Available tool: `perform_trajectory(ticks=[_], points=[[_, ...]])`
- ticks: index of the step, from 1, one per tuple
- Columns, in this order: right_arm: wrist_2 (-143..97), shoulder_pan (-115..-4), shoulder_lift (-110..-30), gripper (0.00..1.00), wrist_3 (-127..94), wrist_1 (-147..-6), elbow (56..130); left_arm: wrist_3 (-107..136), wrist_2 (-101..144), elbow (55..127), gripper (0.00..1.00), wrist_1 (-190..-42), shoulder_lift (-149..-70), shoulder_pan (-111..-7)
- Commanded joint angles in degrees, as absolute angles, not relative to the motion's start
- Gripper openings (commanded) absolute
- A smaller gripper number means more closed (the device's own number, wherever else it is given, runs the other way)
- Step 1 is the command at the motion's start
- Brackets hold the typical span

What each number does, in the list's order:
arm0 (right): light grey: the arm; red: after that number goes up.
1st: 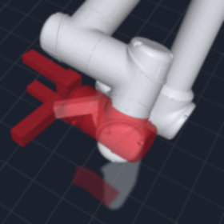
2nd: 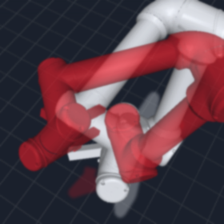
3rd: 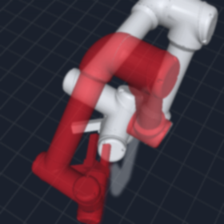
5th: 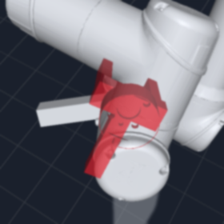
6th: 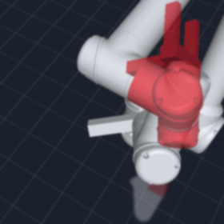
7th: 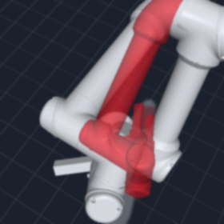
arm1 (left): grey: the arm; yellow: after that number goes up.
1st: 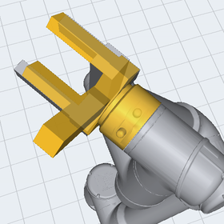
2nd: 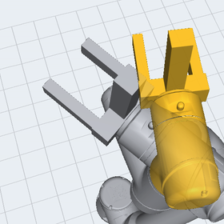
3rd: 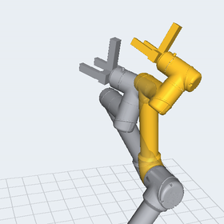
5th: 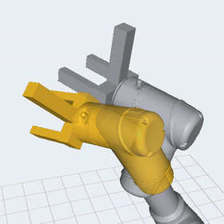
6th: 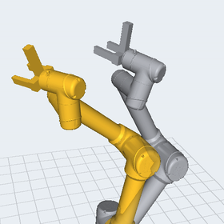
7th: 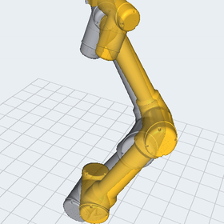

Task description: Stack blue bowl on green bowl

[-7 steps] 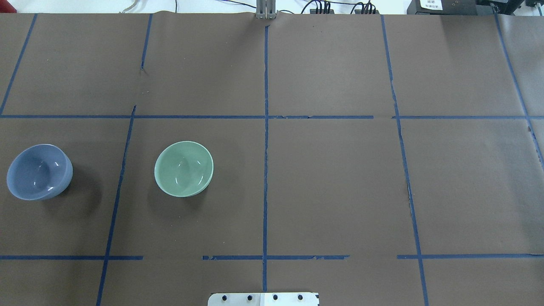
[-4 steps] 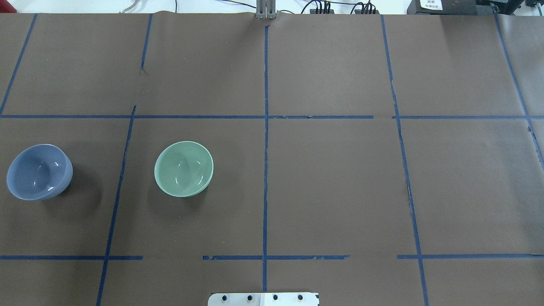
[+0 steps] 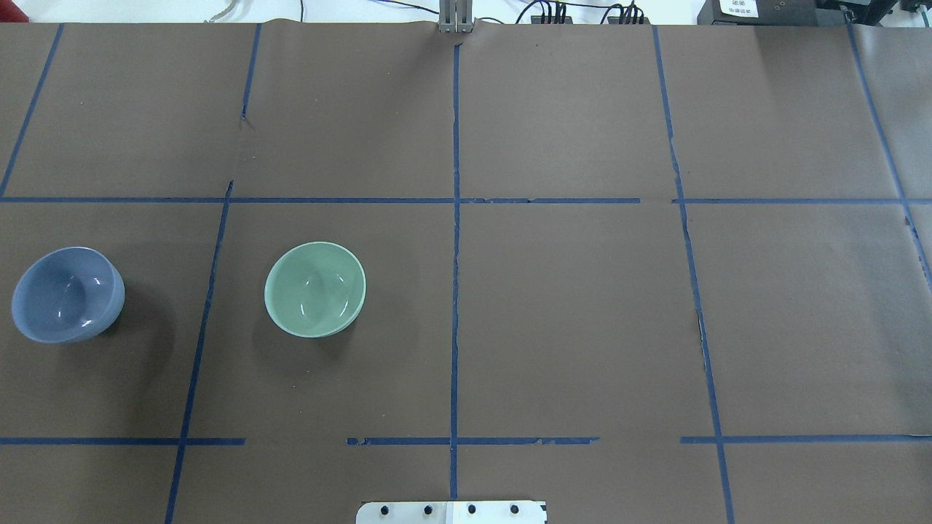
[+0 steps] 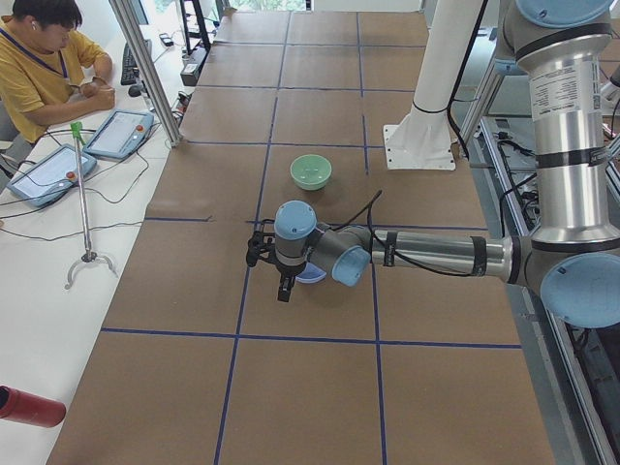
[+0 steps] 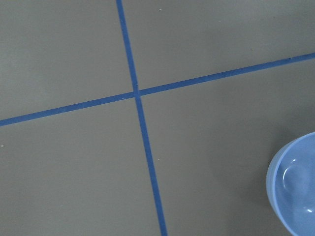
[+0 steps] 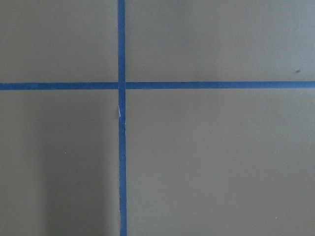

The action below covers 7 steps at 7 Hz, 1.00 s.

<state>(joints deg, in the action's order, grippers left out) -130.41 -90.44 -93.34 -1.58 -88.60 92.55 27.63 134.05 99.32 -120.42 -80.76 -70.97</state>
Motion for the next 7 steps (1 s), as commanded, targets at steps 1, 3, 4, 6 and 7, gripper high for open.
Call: perform_trajectory(ticks=[1,3,4,6,7], points=[[-130.3,-90.4,-93.3,1.0,-1.6,-88.7,92.5,38.6,129.0,97.4,1.0,-124.4,-82.3,-63.1],[-130.3,-90.4,-93.3,1.0,-1.6,-88.6,92.5,39.0,128.6,96.4,0.96,-124.4,-82.2,-62.0],[-130.4,-90.4,-93.3,1.0,-1.6,-88.6,92.5,38.9,128.6,95.4,0.94,-124.4,-82.2,-61.0],[-130.3,-90.4,-93.3,1.0,-1.6,-88.7,92.5,38.7,128.7,94.7,0.56,-124.4,-81.8,-60.2],[-130.3,-90.4,-93.3,1.0,-1.6,-88.7,92.5,38.9,129.3,94.9,0.04,-124.2,-81.8,-60.2]])
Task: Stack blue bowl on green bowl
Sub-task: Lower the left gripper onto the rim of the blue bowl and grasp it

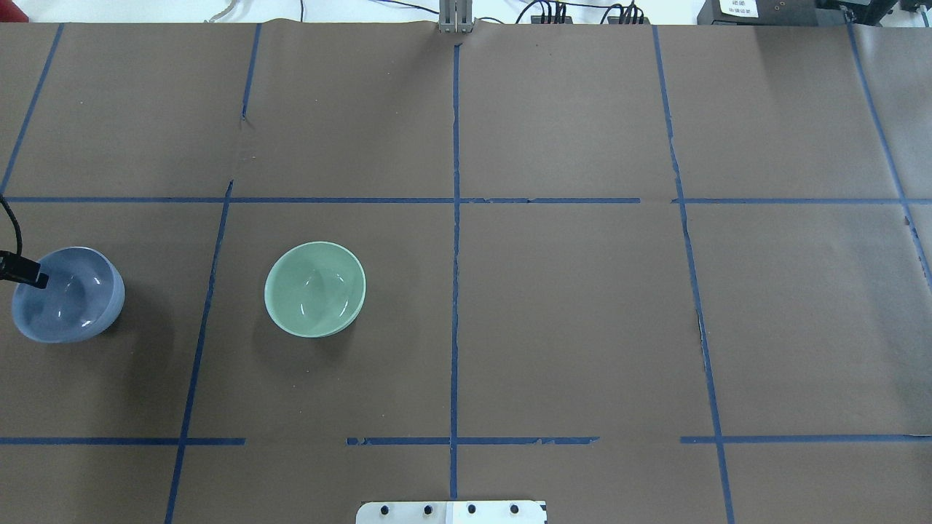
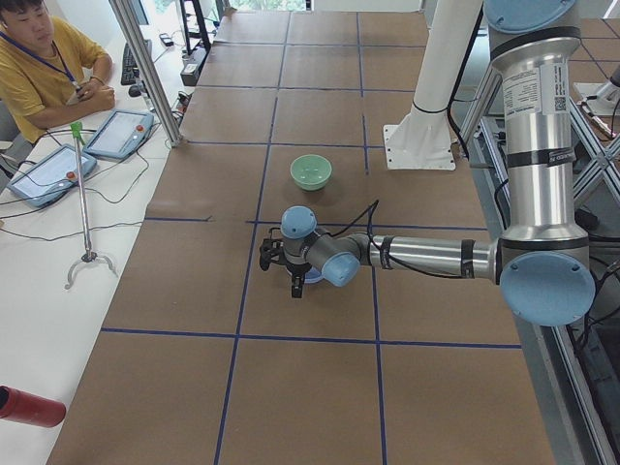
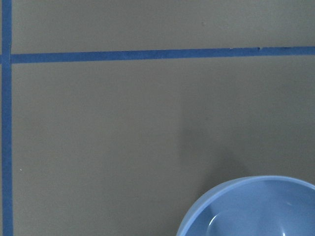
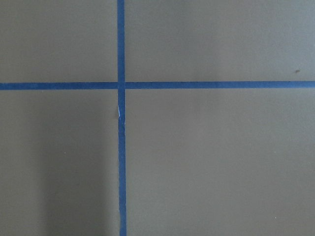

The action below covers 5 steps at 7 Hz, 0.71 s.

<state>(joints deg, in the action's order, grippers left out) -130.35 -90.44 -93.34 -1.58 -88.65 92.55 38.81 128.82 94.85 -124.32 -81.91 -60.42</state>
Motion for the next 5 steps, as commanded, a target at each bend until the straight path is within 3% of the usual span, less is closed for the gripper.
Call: perform_trajectory(ticks=[1,3,5], points=[[-130.3,-90.4,-93.3,1.0,-1.6,-88.6,92.5,39.0,129.5,95.3,0.0,-123.9,-81.8,-60.2],[-130.4,-90.4,-93.3,1.0,-1.6,-88.6,92.5,39.0,130.7,96.1,0.0,-123.8,-81.8,-60.3],[-130.3,-90.4,-93.3,1.0,-1.6,-88.6,92.5,39.0,131.7,106.1,0.0,-118.0,-81.9,-60.9]])
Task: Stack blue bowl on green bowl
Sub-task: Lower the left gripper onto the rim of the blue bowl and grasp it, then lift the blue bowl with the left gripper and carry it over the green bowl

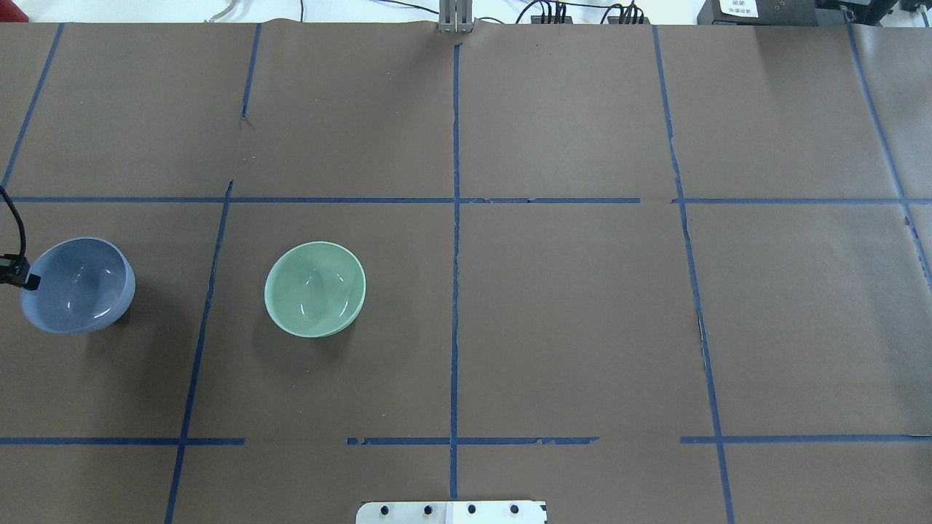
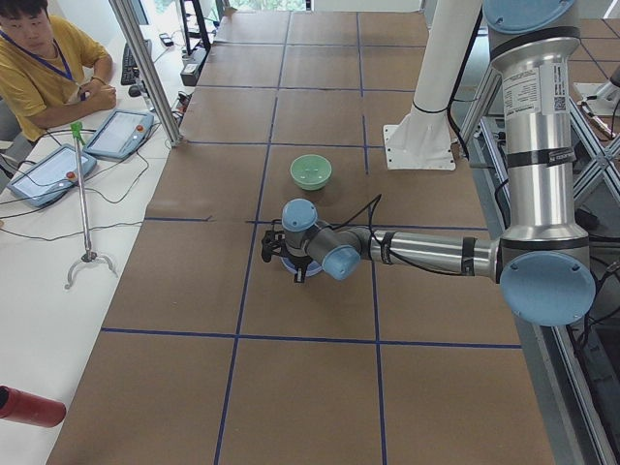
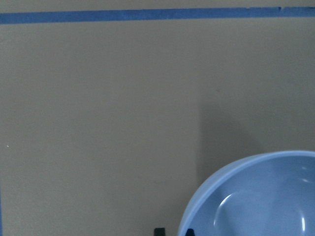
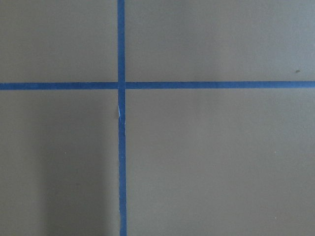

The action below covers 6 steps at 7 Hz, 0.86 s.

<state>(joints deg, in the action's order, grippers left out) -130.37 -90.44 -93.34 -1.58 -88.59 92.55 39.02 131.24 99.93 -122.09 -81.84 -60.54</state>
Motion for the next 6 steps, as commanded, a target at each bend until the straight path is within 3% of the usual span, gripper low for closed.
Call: perform_trajectory(ticks=[1,2,4,6], points=[[-130.4,-90.4,-93.3,1.0,-1.6,-88.6,92.5,39.3,131.7,114.7,0.0,-105.9,-83.1,-60.6],[-130.4,-90.4,-93.3,1.0,-1.6,-88.6,92.5,43.9,131.5,120.2,0.0,-96.9,-87.8,-60.6],[-130.4,-90.4,-93.3,1.0,-1.6,-88.6,92.5,61.4,130.9,119.3,0.0,-95.4,-99.4,-52.4],[-130.4,-90.4,-93.3,1.0,-1.6,-88.6,92.5,73.6,122.7,115.3,0.0,-95.6,-106.1,-43.3]])
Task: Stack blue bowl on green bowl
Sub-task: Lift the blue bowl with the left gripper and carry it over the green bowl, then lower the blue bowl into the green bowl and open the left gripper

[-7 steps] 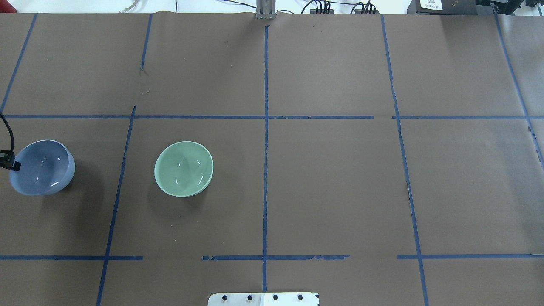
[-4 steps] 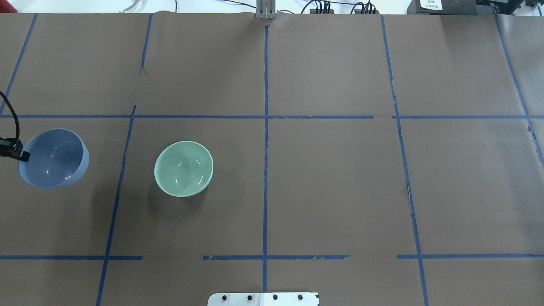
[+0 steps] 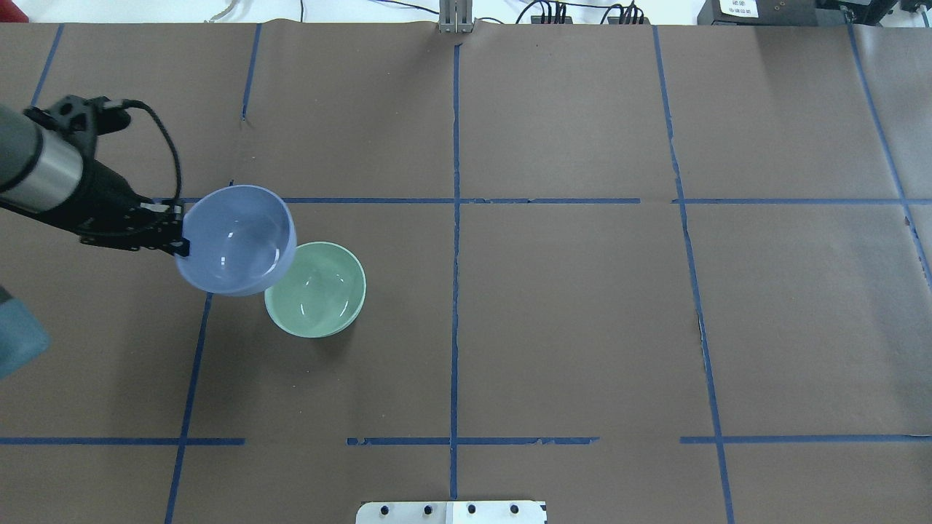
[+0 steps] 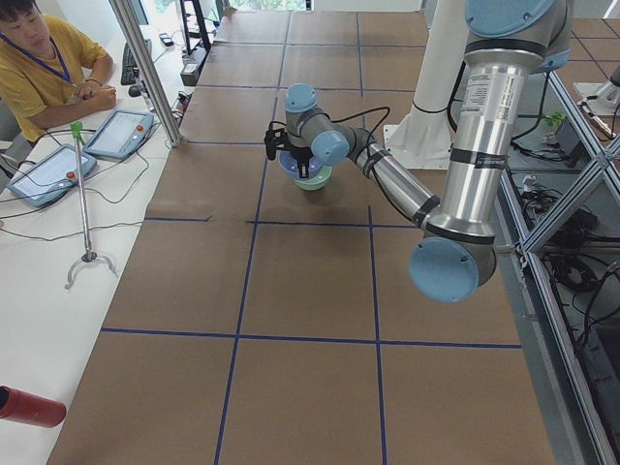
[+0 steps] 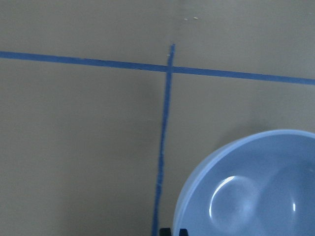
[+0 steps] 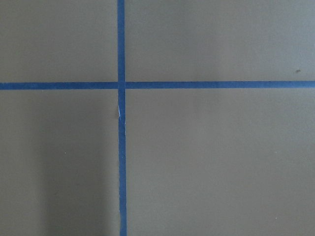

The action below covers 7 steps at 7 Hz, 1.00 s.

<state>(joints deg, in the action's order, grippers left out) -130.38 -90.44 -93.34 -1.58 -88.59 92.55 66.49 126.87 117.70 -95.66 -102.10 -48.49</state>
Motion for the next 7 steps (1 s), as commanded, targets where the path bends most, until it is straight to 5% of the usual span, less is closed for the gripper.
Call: perform_trajectory(ticks=[1,7], points=[[-130.3,-90.4,-93.3,1.0,-1.6,-88.6,92.5,76.2,120.3,113.6,0.0,-96.1,-107.0,-40.2],[-130.4,-90.4,-93.3,1.0,-1.6,-88.6,92.5,77.1,119.5,110.3,0.0,-97.6,-107.1,-38.9]])
